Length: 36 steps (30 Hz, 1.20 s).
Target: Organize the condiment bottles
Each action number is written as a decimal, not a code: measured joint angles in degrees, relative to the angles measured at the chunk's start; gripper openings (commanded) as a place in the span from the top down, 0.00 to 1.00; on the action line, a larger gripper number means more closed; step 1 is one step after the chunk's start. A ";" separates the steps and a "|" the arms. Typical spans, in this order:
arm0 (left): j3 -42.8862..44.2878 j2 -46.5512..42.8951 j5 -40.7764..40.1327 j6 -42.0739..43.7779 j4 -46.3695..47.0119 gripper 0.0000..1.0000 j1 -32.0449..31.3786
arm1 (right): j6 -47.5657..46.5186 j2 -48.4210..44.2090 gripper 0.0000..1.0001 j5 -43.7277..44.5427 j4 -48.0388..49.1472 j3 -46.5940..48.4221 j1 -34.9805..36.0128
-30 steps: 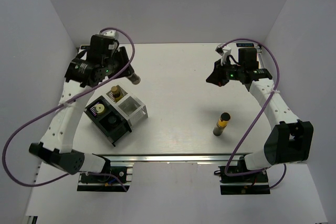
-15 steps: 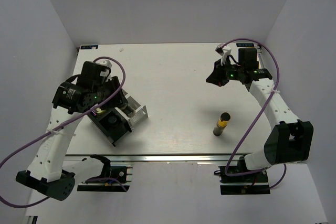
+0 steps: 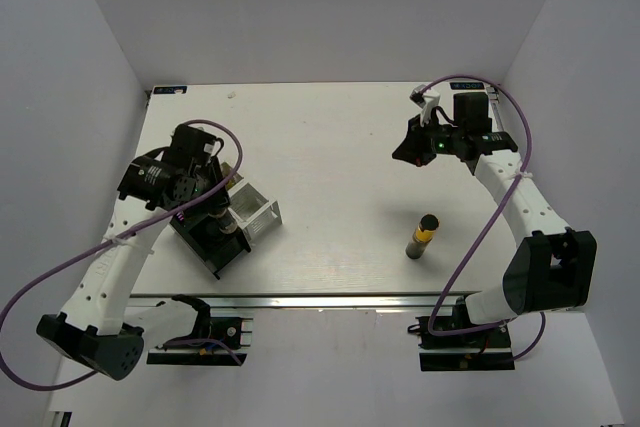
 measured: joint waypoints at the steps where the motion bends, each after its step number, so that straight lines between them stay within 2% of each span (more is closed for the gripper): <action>1: -0.35 0.07 -0.37 0.04 -0.02 1.00 0.00 | 0.02 0.00 1.00 0.09 0.02 -0.09 0.00; 9: -1.38 -1.16 -1.73 0.26 -0.02 1.00 0.00 | 0.00 0.00 1.00 0.15 0.02 -0.26 0.00; 20: -5.31 -7.28 -2.34 0.50 -0.11 1.00 0.07 | 0.00 0.00 1.00 0.17 0.02 -0.24 0.00; 29: -7.82 -8.63 -5.31 3.23 -0.07 1.00 3.76 | 0.00 0.00 1.00 0.31 0.00 -0.26 0.00; 36: -8.98 -8.81 -6.29 3.96 -0.04 1.00 4.07 | 0.00 0.00 1.00 0.35 0.00 -0.26 0.00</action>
